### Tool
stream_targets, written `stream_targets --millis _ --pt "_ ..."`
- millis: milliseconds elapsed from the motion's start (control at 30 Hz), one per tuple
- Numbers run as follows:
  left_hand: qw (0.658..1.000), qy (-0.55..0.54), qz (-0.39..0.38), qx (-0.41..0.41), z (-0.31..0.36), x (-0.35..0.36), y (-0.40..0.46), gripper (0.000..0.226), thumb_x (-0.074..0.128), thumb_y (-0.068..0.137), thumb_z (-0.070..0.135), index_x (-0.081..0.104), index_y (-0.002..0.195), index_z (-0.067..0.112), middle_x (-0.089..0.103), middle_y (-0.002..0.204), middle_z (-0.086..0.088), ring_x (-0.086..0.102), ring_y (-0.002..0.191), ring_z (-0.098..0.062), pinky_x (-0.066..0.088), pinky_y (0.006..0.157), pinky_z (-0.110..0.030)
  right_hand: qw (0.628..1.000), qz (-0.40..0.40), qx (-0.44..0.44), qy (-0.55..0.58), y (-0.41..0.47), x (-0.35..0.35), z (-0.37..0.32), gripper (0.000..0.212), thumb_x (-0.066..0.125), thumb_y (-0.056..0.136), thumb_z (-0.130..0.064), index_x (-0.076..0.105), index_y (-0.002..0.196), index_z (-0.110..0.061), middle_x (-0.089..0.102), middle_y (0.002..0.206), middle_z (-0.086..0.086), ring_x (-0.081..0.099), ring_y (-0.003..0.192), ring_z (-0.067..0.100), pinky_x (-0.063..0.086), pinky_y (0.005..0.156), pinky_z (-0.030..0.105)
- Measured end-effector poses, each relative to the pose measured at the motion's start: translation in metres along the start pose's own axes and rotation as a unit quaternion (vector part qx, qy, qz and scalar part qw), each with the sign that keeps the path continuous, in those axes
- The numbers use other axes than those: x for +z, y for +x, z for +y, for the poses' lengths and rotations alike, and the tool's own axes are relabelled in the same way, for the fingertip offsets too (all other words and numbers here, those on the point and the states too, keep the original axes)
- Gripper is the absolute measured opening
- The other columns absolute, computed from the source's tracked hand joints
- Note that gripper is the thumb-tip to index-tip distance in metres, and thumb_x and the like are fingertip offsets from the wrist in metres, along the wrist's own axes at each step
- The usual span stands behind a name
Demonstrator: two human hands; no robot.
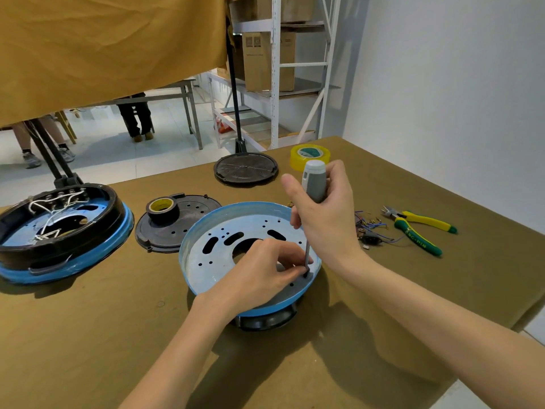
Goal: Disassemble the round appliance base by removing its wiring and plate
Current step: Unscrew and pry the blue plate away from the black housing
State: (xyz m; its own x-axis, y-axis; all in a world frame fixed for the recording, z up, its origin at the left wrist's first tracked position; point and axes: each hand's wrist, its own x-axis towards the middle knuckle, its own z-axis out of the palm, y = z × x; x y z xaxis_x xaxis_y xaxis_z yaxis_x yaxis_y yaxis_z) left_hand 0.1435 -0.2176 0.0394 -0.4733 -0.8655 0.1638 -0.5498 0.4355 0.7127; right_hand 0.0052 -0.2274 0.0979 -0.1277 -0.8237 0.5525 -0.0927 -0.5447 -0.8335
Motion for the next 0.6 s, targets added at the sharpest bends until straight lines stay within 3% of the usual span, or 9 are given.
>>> stream_targets --millis 100,167,233,333,400,500,567,600 --pt "1.000 -0.004 0.001 0.009 0.002 0.000 0.000 0.020 0.068 0.098 0.018 0.077 0.114 0.026 0.076 0.102 0.017 0.068 0.095 0.007 0.055 0.085 -0.014 0.998 0.040 0.042 -0.018 -0.001 0.008 0.002 0.036 0.075 0.092 -0.036 0.044 0.090 -0.018 0.049 0.073 0.002 0.048 0.061 0.014 0.045 0.057 0.025" --pt "1.000 -0.009 0.001 0.012 0.001 0.000 0.001 0.021 0.068 0.098 0.016 0.077 0.115 0.025 0.076 0.103 0.016 0.068 0.097 0.007 0.054 0.084 -0.011 0.997 0.023 0.079 0.010 -0.002 0.012 0.000 0.037 0.075 0.091 -0.041 0.045 0.088 -0.020 0.045 0.073 -0.001 0.045 0.064 0.016 0.044 0.059 0.031" --pt "1.000 -0.015 -0.006 0.012 0.000 0.000 0.002 0.021 0.067 0.098 0.014 0.077 0.114 0.024 0.077 0.101 0.017 0.068 0.096 0.009 0.051 0.081 -0.006 0.994 -0.040 0.095 0.048 0.001 0.010 -0.002 0.038 0.075 0.091 -0.041 0.046 0.083 -0.018 0.042 0.066 0.002 0.041 0.058 0.021 0.041 0.055 0.036" --pt "1.000 -0.012 -0.010 0.010 -0.001 -0.001 0.002 0.017 0.068 0.097 0.013 0.079 0.106 0.023 0.077 0.095 0.017 0.067 0.092 0.009 0.046 0.076 -0.002 0.971 -0.175 0.125 0.103 0.007 0.003 -0.006 0.036 0.072 0.091 -0.036 0.049 0.077 -0.013 0.043 0.055 0.003 0.038 0.045 0.018 0.038 0.047 0.031" --pt "1.000 -0.006 0.000 0.012 -0.001 -0.001 0.003 0.012 0.071 0.095 0.014 0.080 0.099 0.022 0.077 0.088 0.016 0.068 0.087 0.007 0.047 0.075 -0.003 0.953 -0.223 0.158 0.130 0.013 -0.003 -0.006 0.034 0.068 0.089 -0.037 0.055 0.075 -0.008 0.050 0.059 0.007 0.045 0.049 0.020 0.043 0.054 0.033" --pt "1.000 0.001 0.019 0.007 -0.001 0.001 0.004 0.004 0.076 0.092 0.023 0.080 0.094 0.024 0.076 0.084 0.016 0.069 0.082 0.006 0.053 0.076 -0.010 0.944 -0.232 0.173 0.159 0.017 -0.010 -0.005 0.029 0.066 0.090 -0.036 0.072 0.092 -0.008 0.054 0.072 0.010 0.053 0.062 0.020 0.049 0.068 0.032" --pt "0.999 0.012 0.034 0.001 0.000 0.002 0.004 0.004 0.079 0.090 0.029 0.079 0.093 0.026 0.076 0.083 0.016 0.069 0.081 0.006 0.057 0.077 -0.015 0.946 -0.206 0.174 0.181 0.018 -0.012 -0.004 0.031 0.068 0.089 -0.035 0.066 0.101 -0.006 0.052 0.074 0.008 0.052 0.062 0.018 0.050 0.067 0.034" --pt "0.999 0.015 0.036 -0.002 0.000 0.003 0.005 0.006 0.079 0.089 0.030 0.079 0.094 0.027 0.076 0.084 0.015 0.068 0.082 0.006 0.056 0.077 -0.014 0.952 -0.190 0.167 0.175 0.018 -0.013 -0.003 0.031 0.068 0.089 -0.036 0.061 0.096 -0.006 0.053 0.072 0.006 0.052 0.061 0.018 0.050 0.067 0.035"
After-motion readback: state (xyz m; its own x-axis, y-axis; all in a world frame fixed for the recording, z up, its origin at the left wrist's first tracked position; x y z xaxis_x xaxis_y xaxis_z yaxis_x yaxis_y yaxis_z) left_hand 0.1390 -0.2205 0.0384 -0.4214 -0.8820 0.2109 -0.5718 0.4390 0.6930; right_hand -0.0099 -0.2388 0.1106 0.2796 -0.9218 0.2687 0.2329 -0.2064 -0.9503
